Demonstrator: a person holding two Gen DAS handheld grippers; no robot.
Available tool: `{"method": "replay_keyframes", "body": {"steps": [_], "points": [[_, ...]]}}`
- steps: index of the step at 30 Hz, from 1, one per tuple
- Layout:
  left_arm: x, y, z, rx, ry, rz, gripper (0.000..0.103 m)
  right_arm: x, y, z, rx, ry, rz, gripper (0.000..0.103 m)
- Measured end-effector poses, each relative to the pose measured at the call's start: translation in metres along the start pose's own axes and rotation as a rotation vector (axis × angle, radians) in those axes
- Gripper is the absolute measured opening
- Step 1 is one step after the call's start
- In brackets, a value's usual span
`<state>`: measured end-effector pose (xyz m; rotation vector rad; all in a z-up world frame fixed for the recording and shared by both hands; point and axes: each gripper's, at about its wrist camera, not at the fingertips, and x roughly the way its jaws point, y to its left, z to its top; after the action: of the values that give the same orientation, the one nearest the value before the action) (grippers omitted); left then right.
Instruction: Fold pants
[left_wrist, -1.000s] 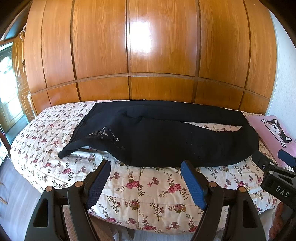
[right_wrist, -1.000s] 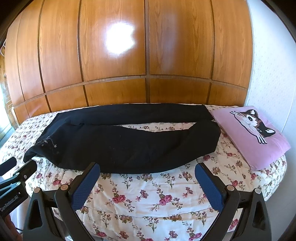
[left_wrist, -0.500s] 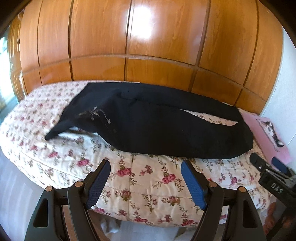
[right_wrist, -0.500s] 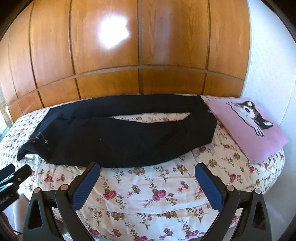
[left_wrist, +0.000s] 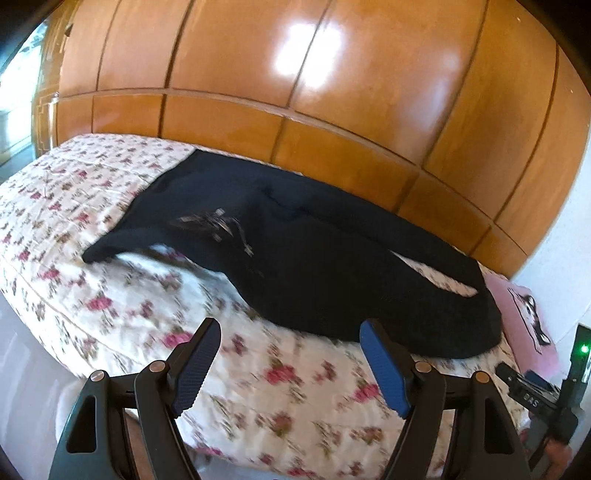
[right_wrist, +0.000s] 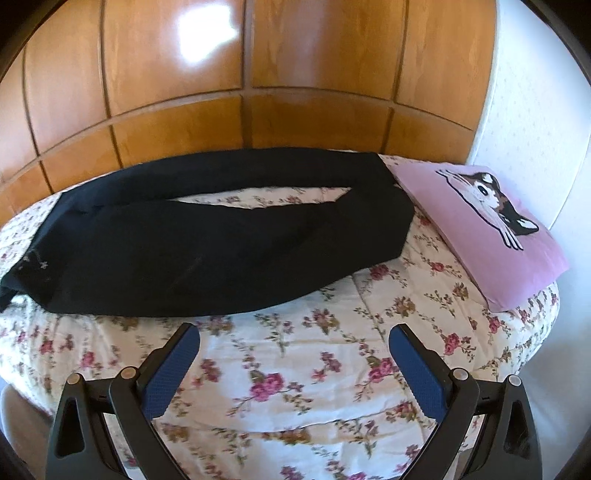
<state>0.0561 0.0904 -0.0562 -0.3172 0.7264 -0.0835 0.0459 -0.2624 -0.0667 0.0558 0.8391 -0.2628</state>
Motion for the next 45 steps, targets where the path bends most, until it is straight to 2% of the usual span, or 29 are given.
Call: {"method": "replay_keyframes", "body": {"steps": [4, 7, 11, 14, 15, 17, 18, 20, 23, 27, 31, 34, 36, 38, 39, 40, 42, 43, 44, 45], "points": [[0.012, 0.021, 0.015, -0.050, -0.017, 0.009, 0.078, 0.014, -0.010, 0.003, 0.011, 0.019, -0.024, 0.103], [0.023, 0.045, 0.026, -0.145, -0.044, 0.005, 0.078, 0.025, -0.017, 0.005, 0.021, 0.039, -0.017, 0.103], [0.036, 0.078, 0.034, -0.276, -0.087, -0.010, 0.078, 0.037, -0.031, 0.007, 0.047, 0.026, 0.085, 0.103], [0.047, 0.103, 0.039, -0.378, -0.112, -0.010, 0.078, 0.053, -0.058, 0.007, 0.181, 0.045, 0.217, 0.100], [0.051, 0.111, 0.039, -0.404, -0.116, -0.010, 0.078, 0.059, -0.067, 0.007, 0.232, 0.061, 0.244, 0.098], [0.061, 0.125, 0.039, -0.453, -0.098, -0.017, 0.078, 0.074, -0.090, 0.004, 0.358, 0.102, 0.301, 0.085], [0.068, 0.133, 0.038, -0.485, -0.079, -0.028, 0.078, 0.083, -0.098, 0.004, 0.405, 0.118, 0.317, 0.082], [0.080, 0.146, 0.035, -0.542, -0.043, -0.086, 0.078, 0.097, -0.114, 0.001, 0.480, 0.135, 0.343, 0.074], [0.098, 0.161, 0.030, -0.604, -0.011, -0.138, 0.078, 0.112, -0.133, 0.001, 0.577, 0.119, 0.421, 0.072], [0.104, 0.166, 0.028, -0.617, -0.051, -0.171, 0.078, 0.127, -0.145, 0.010, 0.667, 0.089, 0.500, 0.066], [0.102, 0.176, 0.036, -0.657, -0.132, -0.201, 0.078, 0.143, -0.156, 0.019, 0.745, 0.069, 0.548, 0.052], [0.099, 0.183, 0.044, -0.658, -0.192, -0.174, 0.080, 0.152, -0.169, 0.015, 0.828, 0.053, 0.562, 0.043], [0.108, 0.186, 0.047, -0.651, -0.170, -0.145, 0.080, 0.156, -0.178, 0.016, 0.878, 0.038, 0.561, 0.038], [0.121, 0.186, 0.050, -0.636, -0.117, -0.118, 0.080, 0.160, -0.181, 0.018, 0.882, 0.044, 0.538, 0.024], [0.125, 0.184, 0.052, -0.619, -0.108, -0.101, 0.078, 0.159, -0.183, 0.017, 0.876, 0.048, 0.529, 0.021], [0.127, 0.182, 0.055, -0.604, -0.101, -0.081, 0.074, 0.157, -0.184, 0.016, 0.871, 0.047, 0.515, 0.016], [0.131, 0.186, 0.057, -0.618, -0.090, -0.038, 0.049, 0.150, -0.186, 0.017, 0.862, 0.016, 0.489, 0.014], [0.133, 0.189, 0.059, -0.630, -0.071, 0.002, 0.023, 0.145, -0.187, 0.018, 0.851, 0.001, 0.473, 0.013], [0.135, 0.193, 0.060, -0.628, -0.051, 0.041, 0.015, 0.140, -0.188, 0.018, 0.840, -0.013, 0.458, 0.012], [0.133, 0.197, 0.060, -0.623, -0.057, 0.055, 0.014, 0.136, -0.189, 0.020, 0.826, -0.023, 0.439, 0.012]]}}
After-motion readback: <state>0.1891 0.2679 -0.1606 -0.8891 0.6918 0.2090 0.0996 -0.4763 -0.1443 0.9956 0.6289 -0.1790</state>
